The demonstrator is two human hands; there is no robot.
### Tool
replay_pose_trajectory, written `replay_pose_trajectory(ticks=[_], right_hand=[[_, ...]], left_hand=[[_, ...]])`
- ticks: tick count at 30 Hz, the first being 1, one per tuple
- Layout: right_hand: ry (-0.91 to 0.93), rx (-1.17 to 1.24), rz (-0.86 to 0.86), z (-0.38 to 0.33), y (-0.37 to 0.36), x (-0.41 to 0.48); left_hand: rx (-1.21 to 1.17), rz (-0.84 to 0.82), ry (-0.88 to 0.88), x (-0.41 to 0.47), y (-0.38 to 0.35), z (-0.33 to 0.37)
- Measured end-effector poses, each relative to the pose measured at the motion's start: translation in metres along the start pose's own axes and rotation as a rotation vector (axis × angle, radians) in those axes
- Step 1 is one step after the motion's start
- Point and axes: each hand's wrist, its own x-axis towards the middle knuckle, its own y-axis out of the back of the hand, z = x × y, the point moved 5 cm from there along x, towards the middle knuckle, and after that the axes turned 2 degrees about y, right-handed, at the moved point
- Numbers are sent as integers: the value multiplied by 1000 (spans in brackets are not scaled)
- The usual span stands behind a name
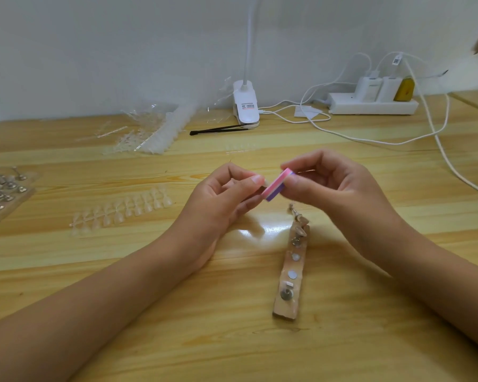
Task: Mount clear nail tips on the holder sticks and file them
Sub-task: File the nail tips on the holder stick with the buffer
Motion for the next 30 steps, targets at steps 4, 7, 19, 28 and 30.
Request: replay_pose_trajectory(ticks=[4,7,19,28,30], right_hand=[[6,-4,-54,1,-6,-3],[14,0,-29,-2,-4,-2],[-25,11,-9,-2,4,-1],[-4,14,14,-3,-4,-2],[-25,7,-26,-1,-8,-3]], left_hand=[[1,-7,6,0,0,-1],[4,4,6,0,1,-1],[-9,22,1,1,2,-2],[4,-12,-9,1,2,-2],[1,-14,-9,1,2,-2]])
